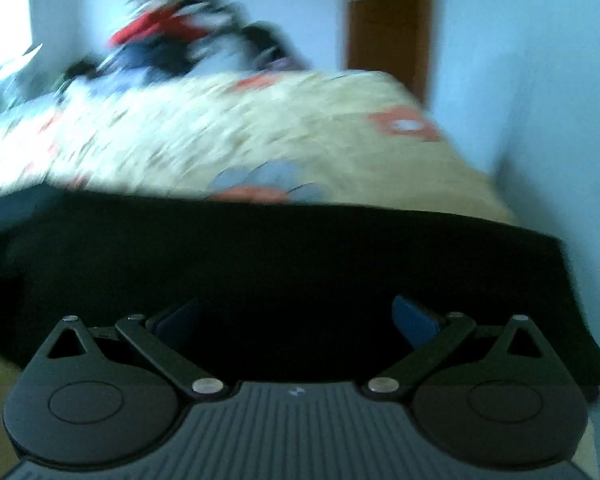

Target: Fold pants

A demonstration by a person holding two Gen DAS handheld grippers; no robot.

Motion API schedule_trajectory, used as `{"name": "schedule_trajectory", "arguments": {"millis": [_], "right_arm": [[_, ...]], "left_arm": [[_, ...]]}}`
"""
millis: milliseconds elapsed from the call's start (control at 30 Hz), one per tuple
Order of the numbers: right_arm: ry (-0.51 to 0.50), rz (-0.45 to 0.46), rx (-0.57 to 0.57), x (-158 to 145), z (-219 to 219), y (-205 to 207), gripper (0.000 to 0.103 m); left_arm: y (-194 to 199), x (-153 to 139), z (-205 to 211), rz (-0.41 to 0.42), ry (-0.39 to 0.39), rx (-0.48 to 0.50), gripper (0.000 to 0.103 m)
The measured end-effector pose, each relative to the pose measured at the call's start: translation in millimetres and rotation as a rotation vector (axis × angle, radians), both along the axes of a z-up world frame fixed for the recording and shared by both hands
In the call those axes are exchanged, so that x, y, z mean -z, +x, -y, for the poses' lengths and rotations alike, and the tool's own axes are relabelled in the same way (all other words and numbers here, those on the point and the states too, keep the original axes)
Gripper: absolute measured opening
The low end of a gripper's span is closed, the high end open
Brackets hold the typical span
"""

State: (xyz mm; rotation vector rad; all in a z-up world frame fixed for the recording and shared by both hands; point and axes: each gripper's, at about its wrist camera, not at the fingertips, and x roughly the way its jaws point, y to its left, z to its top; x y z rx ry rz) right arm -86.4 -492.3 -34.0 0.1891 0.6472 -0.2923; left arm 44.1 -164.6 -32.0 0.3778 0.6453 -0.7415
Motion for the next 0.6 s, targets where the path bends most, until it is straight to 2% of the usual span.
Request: {"name": "schedule_trajectory", "arguments": {"millis": [67,100,133,200,300,367,500,600], "right_arm": [[0.039,0.127,0.164,-9,14,-33,0.103],[0.091,0.191,0.255,-11,25,-53,0.103],[0.183,0.255,0.354,-10,41,-75,0.103],[0.428,0.375,0.510,0,71,-116,0.103],[0.737,0.530,0.604,26,99,-155,0.103],[0.775,0.564,0.607,28,101,-160,0.103],[0.728,0.465,0.625,24,102,-140,0.103],[0.723,0.454,0.624,26,115,-129,0.103]], "left_arm": [[-5,-2,-6,0.049,-0.006,0.000,0.096],[-7,-1,-8,0.072,-0.004,-0.006,0.096],[-7,0,-10,0.083,0.004,-0.012,0.097],[-5,7,-10,0.073,0.004,-0.018,0.098],[-5,12,-12,0.072,-0.035,-0.048,0.103],[-5,13,-12,0.081,-0.040,-0.053,0.103],[-3,13,-11,0.068,-0.050,-0.055,0.103],[-1,14,-12,0.049,-0.062,-0.058,0.103]]}}
